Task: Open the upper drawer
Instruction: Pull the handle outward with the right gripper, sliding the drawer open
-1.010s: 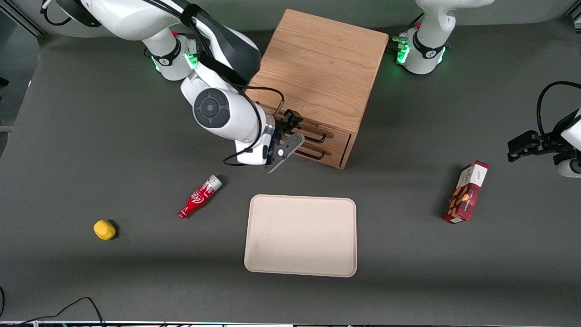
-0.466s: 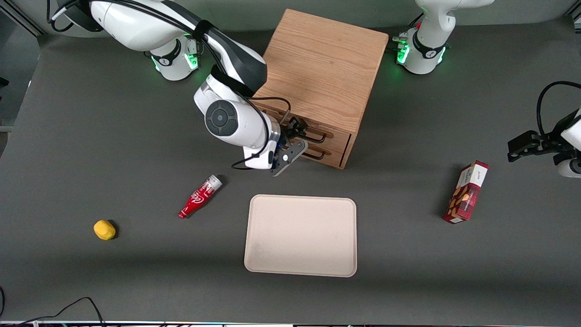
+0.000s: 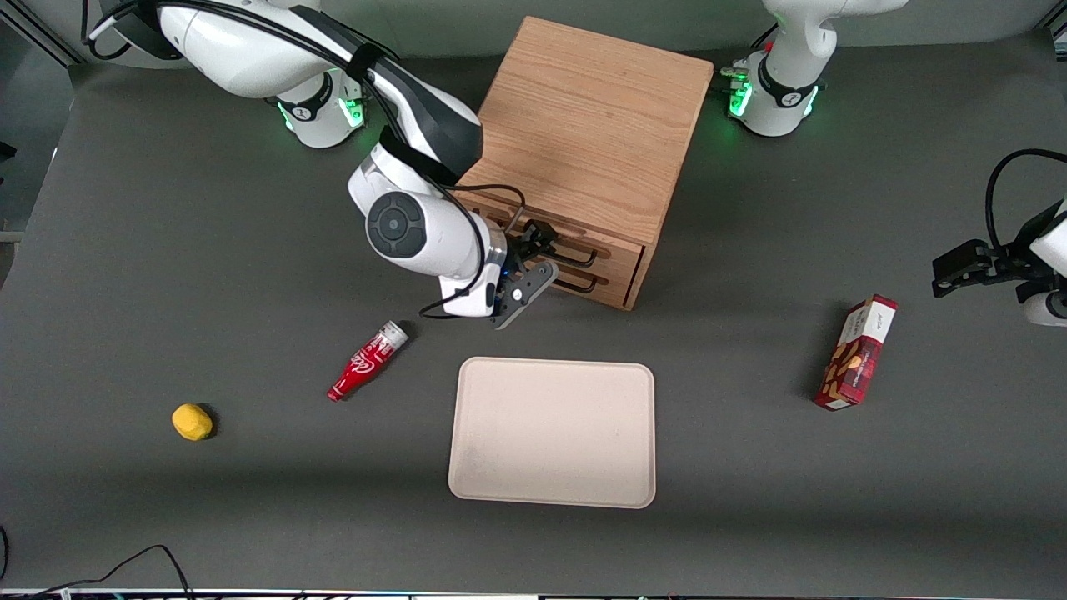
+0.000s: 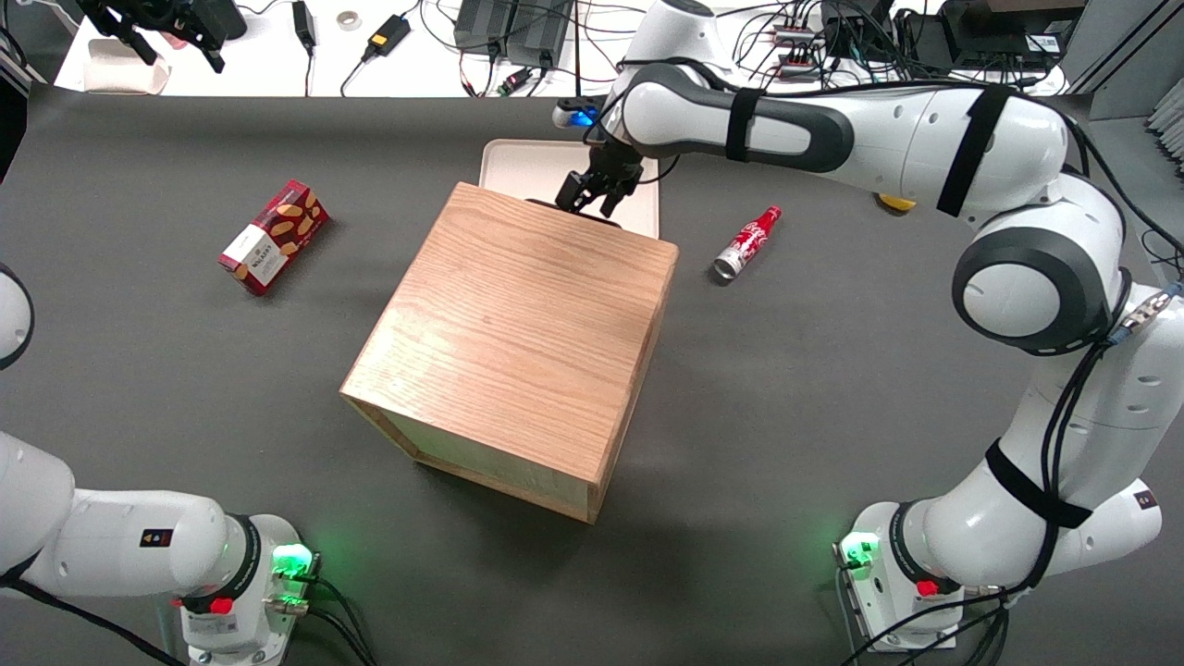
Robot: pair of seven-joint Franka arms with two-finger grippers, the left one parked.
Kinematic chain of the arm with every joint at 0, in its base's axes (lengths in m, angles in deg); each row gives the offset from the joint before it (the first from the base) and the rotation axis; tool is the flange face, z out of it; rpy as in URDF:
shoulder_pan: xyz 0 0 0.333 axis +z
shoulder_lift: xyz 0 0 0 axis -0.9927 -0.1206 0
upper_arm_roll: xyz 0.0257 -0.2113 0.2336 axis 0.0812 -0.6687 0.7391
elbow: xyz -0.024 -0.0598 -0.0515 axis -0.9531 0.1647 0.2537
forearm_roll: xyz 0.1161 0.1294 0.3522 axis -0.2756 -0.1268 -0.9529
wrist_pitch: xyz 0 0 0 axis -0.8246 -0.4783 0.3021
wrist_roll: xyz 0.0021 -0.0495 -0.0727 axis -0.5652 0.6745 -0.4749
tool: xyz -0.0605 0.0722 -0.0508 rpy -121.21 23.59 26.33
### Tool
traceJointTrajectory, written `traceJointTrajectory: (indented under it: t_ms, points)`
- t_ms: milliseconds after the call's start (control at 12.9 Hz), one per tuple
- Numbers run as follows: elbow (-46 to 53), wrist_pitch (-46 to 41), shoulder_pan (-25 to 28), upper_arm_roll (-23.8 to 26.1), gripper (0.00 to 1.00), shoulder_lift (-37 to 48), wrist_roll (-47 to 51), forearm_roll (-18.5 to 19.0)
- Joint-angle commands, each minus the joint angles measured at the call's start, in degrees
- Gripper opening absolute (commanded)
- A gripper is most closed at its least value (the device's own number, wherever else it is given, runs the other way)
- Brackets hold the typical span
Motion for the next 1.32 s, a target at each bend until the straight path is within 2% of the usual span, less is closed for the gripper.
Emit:
traceJointTrajectory:
  t_ms: [0,388,466,777,1243]
  points:
    - [-0.27,0.95,-1.69,0.45,1.00,0.38,-1.89,3.77]
    - [0.25,2.26,-3.88,-0.51,1.00,0.03,-3.47,5.10]
    - [0.52,2.27,-4.15,-0.78,1.00,0.03,-4.25,6.41]
    - [1.31,2.18,-6.69,-1.57,1.00,0.03,-6.37,6.86]
    - [3.41,2.09,-6.70,-6.93,1.00,-0.06,-13.05,6.78]
